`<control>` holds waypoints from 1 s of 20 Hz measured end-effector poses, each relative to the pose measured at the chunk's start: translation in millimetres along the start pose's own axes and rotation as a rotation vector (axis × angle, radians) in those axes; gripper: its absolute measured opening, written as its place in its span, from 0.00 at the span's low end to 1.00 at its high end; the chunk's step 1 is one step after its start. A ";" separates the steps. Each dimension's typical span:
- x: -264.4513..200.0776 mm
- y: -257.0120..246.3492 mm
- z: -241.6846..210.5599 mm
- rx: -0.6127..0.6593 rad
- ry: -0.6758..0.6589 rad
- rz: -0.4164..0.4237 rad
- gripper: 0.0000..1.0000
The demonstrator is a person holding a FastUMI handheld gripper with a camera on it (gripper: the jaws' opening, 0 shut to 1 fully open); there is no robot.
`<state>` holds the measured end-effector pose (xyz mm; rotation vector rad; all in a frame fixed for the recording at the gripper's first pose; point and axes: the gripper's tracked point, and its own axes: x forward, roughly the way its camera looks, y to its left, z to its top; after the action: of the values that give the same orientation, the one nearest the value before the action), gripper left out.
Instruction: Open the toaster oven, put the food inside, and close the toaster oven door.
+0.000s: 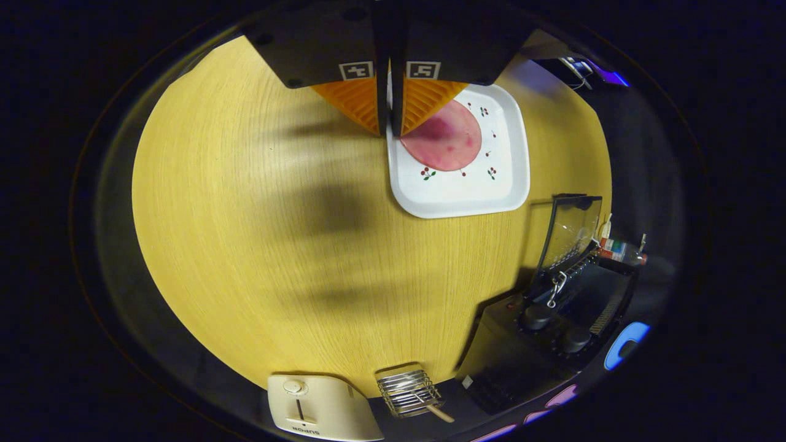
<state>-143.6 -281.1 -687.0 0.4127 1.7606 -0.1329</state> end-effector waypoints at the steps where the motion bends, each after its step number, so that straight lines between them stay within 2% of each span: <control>1: -2.3 2.3 -2.4 0.045 0.017 0.037 0.05; 7: -14.3 20.0 -13.4 0.271 0.033 0.209 0.05; 13: -45.5 47.5 -28.1 0.422 -0.046 0.285 0.05; 17: -67.0 80.7 -42.7 0.477 -0.118 0.362 0.05; 20: -75.8 97.9 -49.8 0.501 -0.178 0.373 0.05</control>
<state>-142.4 -190.2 -589.4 1.0509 1.4357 -0.3356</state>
